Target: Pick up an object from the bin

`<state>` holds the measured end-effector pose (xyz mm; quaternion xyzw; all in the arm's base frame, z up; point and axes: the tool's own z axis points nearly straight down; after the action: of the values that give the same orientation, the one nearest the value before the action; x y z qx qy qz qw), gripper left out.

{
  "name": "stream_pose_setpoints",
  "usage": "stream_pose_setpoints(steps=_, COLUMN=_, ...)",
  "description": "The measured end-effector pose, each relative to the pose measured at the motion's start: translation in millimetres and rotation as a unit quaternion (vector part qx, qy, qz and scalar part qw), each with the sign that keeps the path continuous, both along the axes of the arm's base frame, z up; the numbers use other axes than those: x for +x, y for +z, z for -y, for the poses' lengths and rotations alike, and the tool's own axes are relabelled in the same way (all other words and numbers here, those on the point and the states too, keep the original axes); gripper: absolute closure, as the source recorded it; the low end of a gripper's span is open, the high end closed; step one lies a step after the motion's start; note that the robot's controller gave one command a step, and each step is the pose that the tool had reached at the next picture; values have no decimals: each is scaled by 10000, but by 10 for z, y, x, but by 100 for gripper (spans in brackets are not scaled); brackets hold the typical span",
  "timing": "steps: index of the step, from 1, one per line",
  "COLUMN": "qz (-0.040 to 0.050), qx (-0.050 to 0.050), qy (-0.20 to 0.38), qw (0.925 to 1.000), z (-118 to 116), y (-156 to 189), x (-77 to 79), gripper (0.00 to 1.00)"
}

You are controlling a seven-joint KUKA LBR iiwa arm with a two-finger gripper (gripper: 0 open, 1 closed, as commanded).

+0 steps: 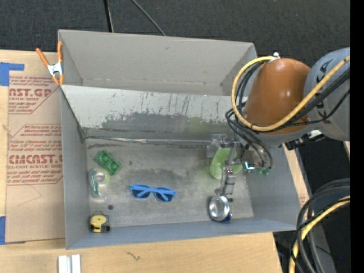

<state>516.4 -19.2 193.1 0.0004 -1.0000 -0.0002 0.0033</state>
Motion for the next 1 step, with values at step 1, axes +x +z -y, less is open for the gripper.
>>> stream_pose_setpoints(steps=1, qz=65, qx=1, qy=-199, qw=9998, z=470, y=-1059, x=184, gripper=0)
